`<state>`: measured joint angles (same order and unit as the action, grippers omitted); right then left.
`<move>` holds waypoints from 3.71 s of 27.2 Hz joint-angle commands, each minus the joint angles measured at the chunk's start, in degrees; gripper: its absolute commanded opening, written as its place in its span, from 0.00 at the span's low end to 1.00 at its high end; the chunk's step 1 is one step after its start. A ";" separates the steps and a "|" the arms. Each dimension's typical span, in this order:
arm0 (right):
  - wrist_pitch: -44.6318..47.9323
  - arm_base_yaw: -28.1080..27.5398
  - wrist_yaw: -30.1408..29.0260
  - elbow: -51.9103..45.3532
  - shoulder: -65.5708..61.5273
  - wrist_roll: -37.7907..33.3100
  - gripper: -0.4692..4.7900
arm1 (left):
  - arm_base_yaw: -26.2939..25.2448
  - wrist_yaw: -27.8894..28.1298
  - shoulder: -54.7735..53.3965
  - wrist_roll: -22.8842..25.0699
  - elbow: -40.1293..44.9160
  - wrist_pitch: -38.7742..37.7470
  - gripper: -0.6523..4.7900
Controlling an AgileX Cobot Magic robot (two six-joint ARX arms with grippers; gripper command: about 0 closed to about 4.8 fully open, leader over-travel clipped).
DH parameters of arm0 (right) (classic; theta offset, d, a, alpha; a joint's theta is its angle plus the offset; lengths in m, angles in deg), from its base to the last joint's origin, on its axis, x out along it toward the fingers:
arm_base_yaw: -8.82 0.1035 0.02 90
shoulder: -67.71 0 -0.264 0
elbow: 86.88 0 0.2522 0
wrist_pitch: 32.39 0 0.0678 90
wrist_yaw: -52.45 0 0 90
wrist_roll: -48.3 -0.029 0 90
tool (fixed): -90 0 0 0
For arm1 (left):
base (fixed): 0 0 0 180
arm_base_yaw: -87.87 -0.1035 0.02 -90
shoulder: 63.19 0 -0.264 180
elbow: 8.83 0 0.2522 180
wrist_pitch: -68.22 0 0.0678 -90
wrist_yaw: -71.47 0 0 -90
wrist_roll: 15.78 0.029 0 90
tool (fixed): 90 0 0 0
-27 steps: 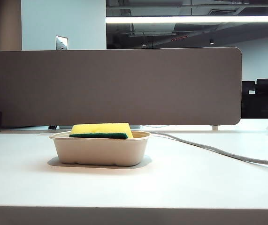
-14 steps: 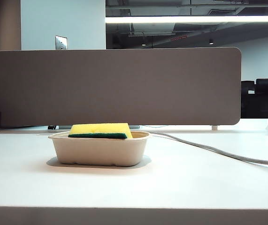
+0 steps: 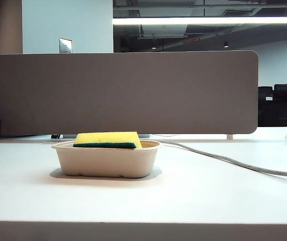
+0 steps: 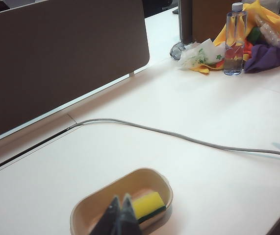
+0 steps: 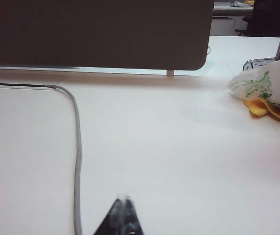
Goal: Pick up the cleaning sponge from the table and place it into the paper lunch box.
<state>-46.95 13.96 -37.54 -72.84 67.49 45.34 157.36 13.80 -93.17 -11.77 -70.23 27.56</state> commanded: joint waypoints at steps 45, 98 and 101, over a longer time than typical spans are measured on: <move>0.63 0.07 0.02 0.04 0.00 0.00 0.08 | -75.38 -33.35 15.45 -6.58 26.71 21.44 0.11; 0.59 0.31 0.02 0.09 0.00 0.00 0.08 | -65.46 -29.99 29.81 -3.32 47.21 30.03 0.11; 0.59 0.31 0.02 0.11 0.00 0.00 0.08 | -65.46 -29.99 29.81 -3.28 47.21 30.01 0.11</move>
<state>-47.30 14.25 -37.56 -72.84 67.49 45.36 91.99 -16.01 -63.31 -15.38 -22.95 56.81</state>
